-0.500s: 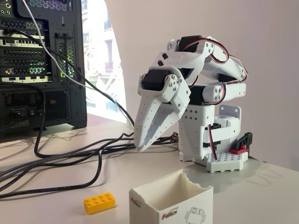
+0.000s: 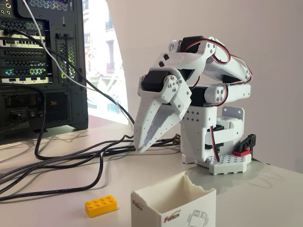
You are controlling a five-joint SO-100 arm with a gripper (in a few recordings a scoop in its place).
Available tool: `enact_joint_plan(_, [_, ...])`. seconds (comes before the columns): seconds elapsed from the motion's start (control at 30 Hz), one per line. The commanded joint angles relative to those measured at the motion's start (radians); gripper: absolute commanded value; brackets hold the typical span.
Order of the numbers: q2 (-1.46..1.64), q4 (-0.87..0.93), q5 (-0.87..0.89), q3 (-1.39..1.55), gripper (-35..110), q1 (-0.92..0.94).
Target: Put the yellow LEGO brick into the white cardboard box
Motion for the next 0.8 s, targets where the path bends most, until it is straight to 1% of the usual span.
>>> enact_joint_plan(0.0, [0.011,-0.014,0.037,-0.048,-9,-0.012])
enact_joint_plan(0.1, [-0.104,0.017,0.052,-0.184,-9,0.002])
enact_joint_plan(0.23, [-0.250,0.060,0.014,-0.344,-9,0.026])
enact_joint_plan(0.5, [-0.264,0.031,0.005,-0.354,-9,0.025])
enact_joint_plan(0.77, [-0.445,0.023,0.054,-0.457,-9,0.014])
